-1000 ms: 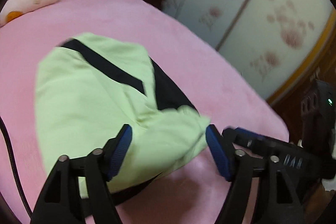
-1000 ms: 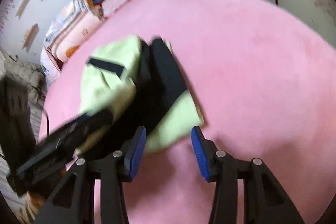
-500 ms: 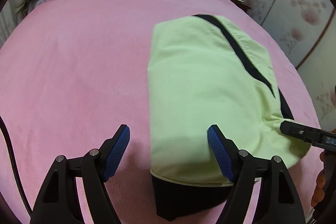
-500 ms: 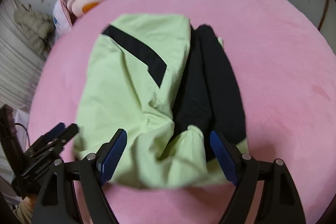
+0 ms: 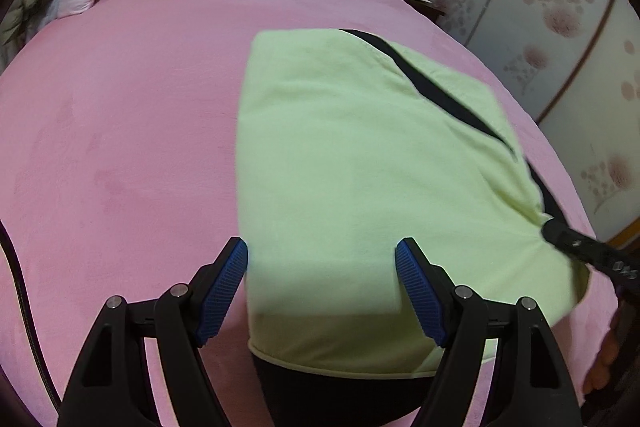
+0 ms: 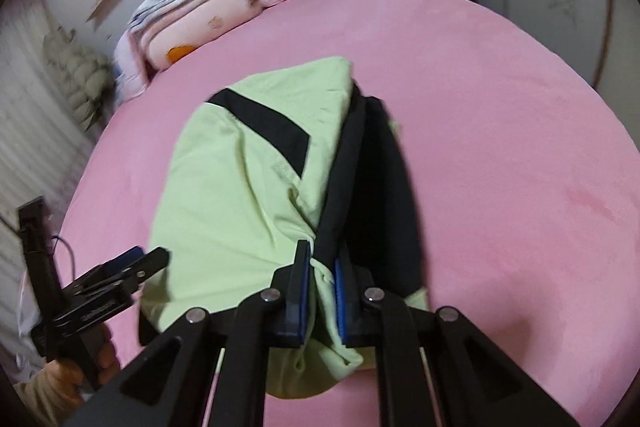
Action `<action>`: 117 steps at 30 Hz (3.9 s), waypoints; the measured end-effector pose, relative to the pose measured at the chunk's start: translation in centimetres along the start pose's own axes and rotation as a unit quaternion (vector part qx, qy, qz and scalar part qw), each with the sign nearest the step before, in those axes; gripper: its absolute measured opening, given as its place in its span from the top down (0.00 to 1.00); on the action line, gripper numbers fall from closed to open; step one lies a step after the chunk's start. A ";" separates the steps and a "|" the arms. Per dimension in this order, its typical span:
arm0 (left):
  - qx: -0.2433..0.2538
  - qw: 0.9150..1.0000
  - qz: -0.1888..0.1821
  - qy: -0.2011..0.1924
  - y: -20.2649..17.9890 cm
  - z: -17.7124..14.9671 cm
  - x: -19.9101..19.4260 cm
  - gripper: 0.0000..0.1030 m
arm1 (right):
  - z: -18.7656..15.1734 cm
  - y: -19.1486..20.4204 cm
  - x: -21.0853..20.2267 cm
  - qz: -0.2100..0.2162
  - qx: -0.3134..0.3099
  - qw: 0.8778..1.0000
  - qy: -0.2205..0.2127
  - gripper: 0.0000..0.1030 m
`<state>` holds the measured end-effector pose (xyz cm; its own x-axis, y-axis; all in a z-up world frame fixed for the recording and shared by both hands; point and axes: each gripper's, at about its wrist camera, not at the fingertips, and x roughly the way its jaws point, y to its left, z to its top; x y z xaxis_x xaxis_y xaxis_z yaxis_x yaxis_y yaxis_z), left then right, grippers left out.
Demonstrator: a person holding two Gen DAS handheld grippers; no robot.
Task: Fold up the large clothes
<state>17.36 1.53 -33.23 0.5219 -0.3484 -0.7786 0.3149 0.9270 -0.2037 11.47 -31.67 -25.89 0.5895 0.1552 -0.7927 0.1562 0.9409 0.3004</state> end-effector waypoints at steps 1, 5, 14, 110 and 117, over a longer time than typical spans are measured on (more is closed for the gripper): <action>0.012 1.000 0.003 -0.004 -0.5 -0.3 0.0 0.27 | -0.6 -0.5 0.4 -0.013 -0.001 1.000 -0.002 0.91; 0.083 0.995 0.052 -0.017 -2.6 -1.6 1.4 0.24 | -2.2 -2.4 3.9 -0.038 0.000 0.999 0.014 0.90; 0.070 0.996 0.046 -0.001 -3.1 -1.2 1.6 0.20 | -1.4 -1.7 1.9 -0.093 -0.043 0.995 -0.023 0.90; -0.056 0.993 -0.065 0.085 -0.9 2.4 5.9 0.01 | 5.7 -5.7 11.2 0.140 0.014 0.979 0.147 0.01; -0.123 0.968 -0.171 0.138 1.7 2.0 9.8 0.00 | 6.5 -5.0 13.8 0.166 -0.012 0.972 0.164 0.13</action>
<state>24.62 -0.54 -40.01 0.1779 -0.6213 -0.7631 0.2152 0.7813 -0.5859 24.00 -36.16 -34.87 0.3193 0.5350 -0.7822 -0.0195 0.8290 0.5590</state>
